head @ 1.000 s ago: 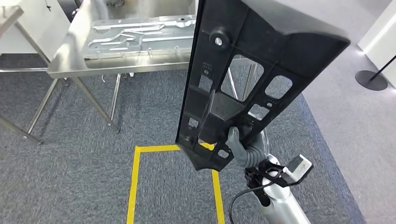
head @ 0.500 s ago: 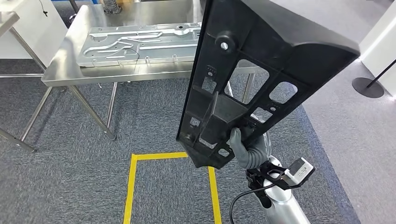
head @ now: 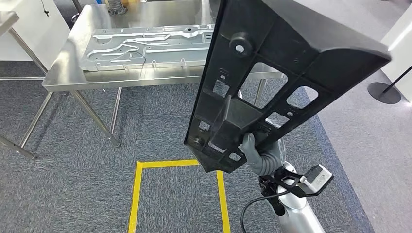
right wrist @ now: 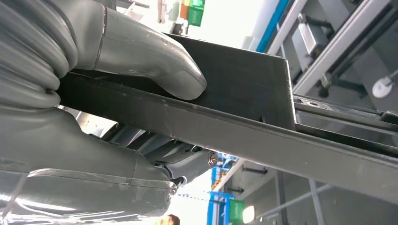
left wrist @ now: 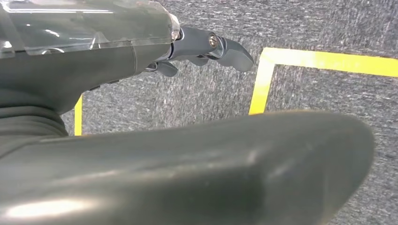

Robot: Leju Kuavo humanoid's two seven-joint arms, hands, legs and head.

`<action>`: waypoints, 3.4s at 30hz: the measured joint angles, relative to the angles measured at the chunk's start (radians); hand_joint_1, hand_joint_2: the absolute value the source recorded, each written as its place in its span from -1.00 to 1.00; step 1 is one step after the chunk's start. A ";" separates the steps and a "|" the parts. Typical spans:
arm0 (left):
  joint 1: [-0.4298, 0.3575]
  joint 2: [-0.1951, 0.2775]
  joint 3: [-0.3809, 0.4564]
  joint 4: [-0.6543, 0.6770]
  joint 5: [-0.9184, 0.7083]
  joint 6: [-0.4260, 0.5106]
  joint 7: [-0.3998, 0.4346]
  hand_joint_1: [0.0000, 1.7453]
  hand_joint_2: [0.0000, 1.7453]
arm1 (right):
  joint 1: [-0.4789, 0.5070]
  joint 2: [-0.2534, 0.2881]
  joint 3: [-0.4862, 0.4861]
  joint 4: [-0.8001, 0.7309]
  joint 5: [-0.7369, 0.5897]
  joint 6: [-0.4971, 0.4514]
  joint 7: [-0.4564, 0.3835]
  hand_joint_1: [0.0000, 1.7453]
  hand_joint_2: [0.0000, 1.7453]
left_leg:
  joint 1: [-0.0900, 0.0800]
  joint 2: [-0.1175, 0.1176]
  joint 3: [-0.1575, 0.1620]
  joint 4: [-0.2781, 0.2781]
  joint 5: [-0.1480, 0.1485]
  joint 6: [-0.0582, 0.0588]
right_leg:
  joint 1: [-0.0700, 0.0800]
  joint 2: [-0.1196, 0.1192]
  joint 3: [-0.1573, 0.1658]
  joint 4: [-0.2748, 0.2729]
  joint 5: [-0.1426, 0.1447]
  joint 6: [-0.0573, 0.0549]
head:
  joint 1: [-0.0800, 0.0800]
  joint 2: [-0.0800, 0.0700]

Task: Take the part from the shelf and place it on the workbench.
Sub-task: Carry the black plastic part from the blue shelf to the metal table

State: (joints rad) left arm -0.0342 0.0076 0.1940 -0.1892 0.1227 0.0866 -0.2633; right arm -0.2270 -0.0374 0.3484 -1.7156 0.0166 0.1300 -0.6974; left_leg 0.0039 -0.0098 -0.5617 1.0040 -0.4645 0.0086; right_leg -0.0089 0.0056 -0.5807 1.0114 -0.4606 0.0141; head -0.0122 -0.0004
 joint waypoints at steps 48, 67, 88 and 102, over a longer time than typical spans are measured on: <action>0.007 -0.001 0.025 0.001 -0.019 0.003 -0.004 -1.00 -1.00 | -0.008 0.012 -0.003 -0.006 -0.010 0.005 0.001 1.00 1.00 | 0.006 0.007 -0.058 0.021 0.038 0.003 | -0.002 -0.005 0.077 -0.016 -0.062 0.012 | 0.000 0.000; 0.002 0.000 0.036 0.001 -0.024 0.008 -0.007 -1.00 -1.00 | -0.027 0.019 -0.021 -0.019 -0.028 0.014 0.000 1.00 1.00 | -0.006 0.007 -0.038 0.144 -0.092 -0.009 | 0.005 -0.007 0.023 -0.034 0.010 -0.036 | 0.000 0.000; 0.011 0.008 0.038 0.001 -0.058 0.010 -0.012 -1.00 -1.00 | -0.012 0.023 -0.047 -0.051 -0.044 -0.001 0.000 1.00 1.00 | -0.005 -0.003 0.029 0.003 -0.018 0.025 | 0.002 -0.005 -0.096 0.149 -0.034 0.002 | 0.000 0.000; 0.005 0.021 0.037 0.001 -0.080 -0.002 -0.012 -1.00 -1.00 | -0.005 0.028 -0.070 -0.086 -0.047 -0.007 0.000 1.00 1.00 | 0.007 0.004 -0.116 0.239 -0.100 -0.034 | 0.011 -0.002 0.042 -0.022 -0.011 -0.043 | 0.000 0.000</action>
State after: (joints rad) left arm -0.0297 0.0289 0.2312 -0.1881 0.0427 0.0841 -0.2754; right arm -0.2316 -0.0090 0.2779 -1.8014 -0.0300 0.1233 -0.6973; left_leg 0.0113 -0.0059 -0.6782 1.2428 -0.5649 -0.0253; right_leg 0.0019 0.0038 -0.5385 0.9896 -0.4714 -0.0292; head -0.0122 -0.0004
